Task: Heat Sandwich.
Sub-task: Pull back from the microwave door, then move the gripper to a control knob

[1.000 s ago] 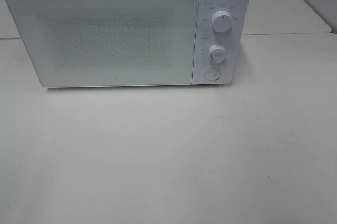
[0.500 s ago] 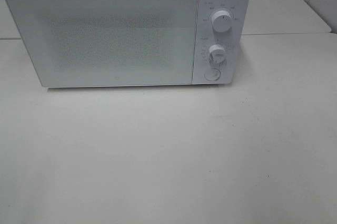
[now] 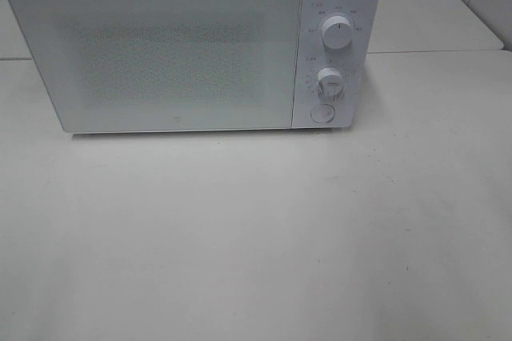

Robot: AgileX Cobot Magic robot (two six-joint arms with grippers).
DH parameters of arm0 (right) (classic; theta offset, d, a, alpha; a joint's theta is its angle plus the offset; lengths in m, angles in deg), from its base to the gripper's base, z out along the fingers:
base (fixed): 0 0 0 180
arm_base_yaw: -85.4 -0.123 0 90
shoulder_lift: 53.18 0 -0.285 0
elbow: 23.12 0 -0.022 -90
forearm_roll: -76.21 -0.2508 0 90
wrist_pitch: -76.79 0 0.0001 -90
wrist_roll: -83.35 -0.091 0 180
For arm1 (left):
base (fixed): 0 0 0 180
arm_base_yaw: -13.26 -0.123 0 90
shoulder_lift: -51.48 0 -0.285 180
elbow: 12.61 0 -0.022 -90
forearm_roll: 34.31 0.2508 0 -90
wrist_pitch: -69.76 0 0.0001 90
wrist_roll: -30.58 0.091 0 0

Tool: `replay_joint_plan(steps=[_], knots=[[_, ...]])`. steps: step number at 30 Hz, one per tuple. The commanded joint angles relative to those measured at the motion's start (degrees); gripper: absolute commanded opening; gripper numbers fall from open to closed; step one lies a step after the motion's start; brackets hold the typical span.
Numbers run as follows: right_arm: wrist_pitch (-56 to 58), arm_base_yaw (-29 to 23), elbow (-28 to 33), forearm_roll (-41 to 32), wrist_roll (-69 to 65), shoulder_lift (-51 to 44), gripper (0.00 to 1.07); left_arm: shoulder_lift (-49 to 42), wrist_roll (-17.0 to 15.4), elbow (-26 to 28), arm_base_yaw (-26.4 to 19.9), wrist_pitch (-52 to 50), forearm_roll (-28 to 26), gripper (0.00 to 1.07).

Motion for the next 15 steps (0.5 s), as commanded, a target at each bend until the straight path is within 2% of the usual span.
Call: replay_joint_plan(steps=[1,15], knots=[[-4.47,0.4,-0.29,0.11,-0.63,4.18,0.82,-0.92,-0.34,-0.17,-0.11,-0.63,-0.11,0.98],[-19.48,0.4,-0.29,0.11,-3.38,19.08,0.79,-0.92,-0.34,-0.17,-0.11,-0.63,-0.11,0.98]])
